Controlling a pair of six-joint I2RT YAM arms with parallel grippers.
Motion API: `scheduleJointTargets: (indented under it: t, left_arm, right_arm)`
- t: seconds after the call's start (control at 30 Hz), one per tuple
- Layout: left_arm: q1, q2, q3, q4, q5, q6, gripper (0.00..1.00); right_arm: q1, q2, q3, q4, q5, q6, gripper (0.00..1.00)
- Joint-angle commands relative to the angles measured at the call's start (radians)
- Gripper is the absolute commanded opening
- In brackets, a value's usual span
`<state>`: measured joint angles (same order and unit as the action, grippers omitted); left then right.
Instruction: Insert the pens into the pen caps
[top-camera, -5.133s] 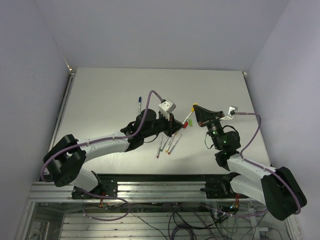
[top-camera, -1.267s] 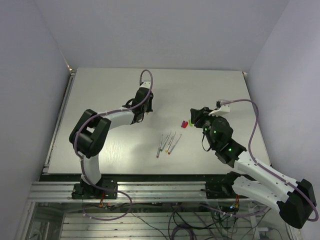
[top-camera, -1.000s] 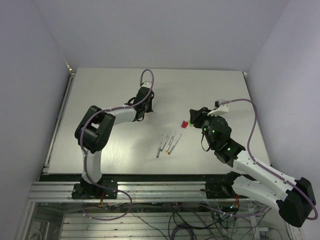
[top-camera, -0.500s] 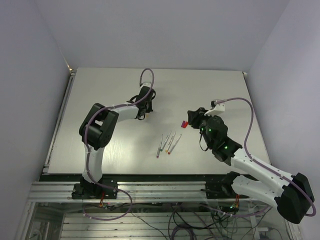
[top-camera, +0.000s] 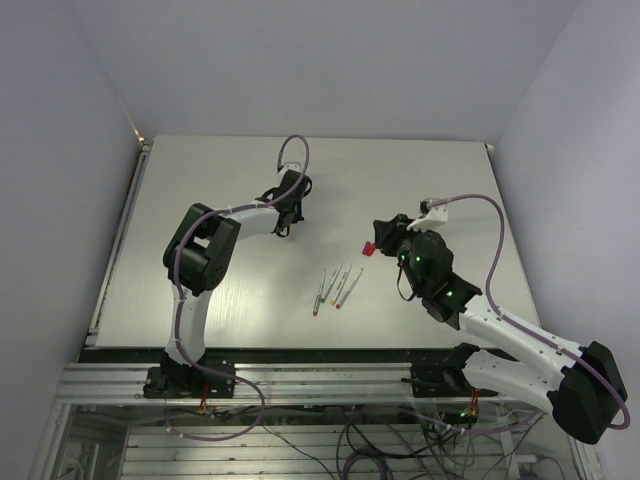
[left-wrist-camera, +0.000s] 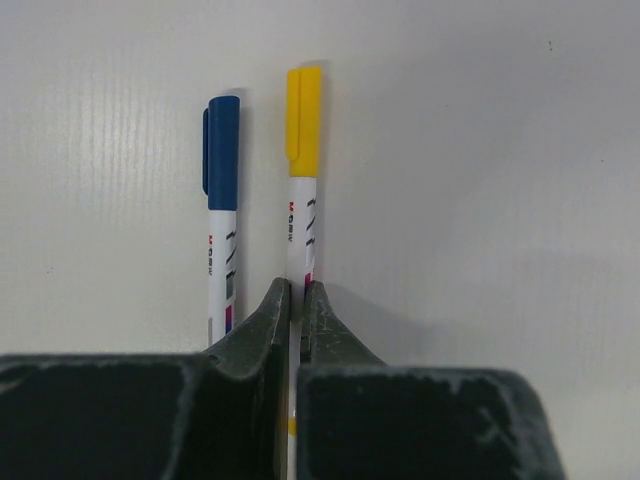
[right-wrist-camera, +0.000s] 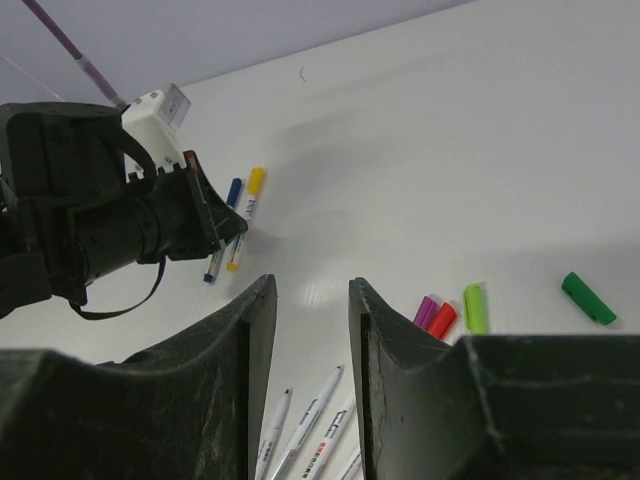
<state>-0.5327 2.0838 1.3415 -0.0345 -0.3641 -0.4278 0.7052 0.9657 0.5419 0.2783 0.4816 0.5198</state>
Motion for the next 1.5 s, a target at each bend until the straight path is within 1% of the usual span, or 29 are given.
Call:
scheduleJointTargets:
  t: [0.0, 0.17, 0.33, 0.67, 0.9, 0.97, 1.0, 1.13, 1.2, 1.37, 1.47]
  left_arm:
    - [0.009, 0.024, 0.035, -0.036, -0.035, 0.02, 0.1]
    - [0.009, 0.022, 0.046, -0.047, -0.039, 0.029, 0.23]
    - [0.008, 0.008, 0.044, -0.038, -0.026, 0.032, 0.31]
    - [0.008, -0.073, 0.036, -0.022, -0.016, 0.053, 0.42]
    - [0.002, -0.165, 0.003, -0.02, -0.011, 0.054, 0.43]
    - [-0.008, -0.195, -0.021, -0.017, -0.009, 0.05, 0.43]
    - [-0.016, -0.209, -0.033, -0.015, -0.009, 0.049, 0.44]
    - [-0.08, -0.274, -0.09, -0.023, -0.03, 0.057, 0.45]
    - [-0.117, -0.308, -0.115, -0.047, -0.035, 0.058, 0.46]
    - [-0.227, -0.388, -0.185, -0.112, -0.074, 0.067, 0.47]
    - [-0.276, -0.44, -0.245, -0.132, -0.061, 0.05, 0.48]
  right_arm:
    - [0.001, 0.008, -0.011, 0.032, 0.0, 0.0, 0.34]
    - [0.001, 0.005, -0.016, 0.035, 0.002, 0.001, 0.34]
    - [0.001, -0.001, -0.015, 0.036, 0.003, -0.002, 0.34]
    - [0.001, -0.012, -0.015, 0.044, 0.003, -0.013, 0.33]
    - [0.001, -0.033, -0.014, 0.039, 0.017, -0.021, 0.33]
    - [0.0, -0.042, -0.013, 0.038, 0.04, -0.015, 0.35]
    - [0.0, -0.049, -0.011, 0.035, 0.056, -0.009, 0.38]
    - [-0.007, -0.071, -0.013, 0.018, 0.145, 0.027, 0.61]
    - [-0.019, -0.075, -0.009, -0.002, 0.177, 0.032, 0.67]
    - [-0.08, -0.064, 0.005, -0.051, 0.162, 0.056, 0.68]
    - [-0.124, -0.065, -0.008, -0.07, 0.146, 0.098, 0.64]
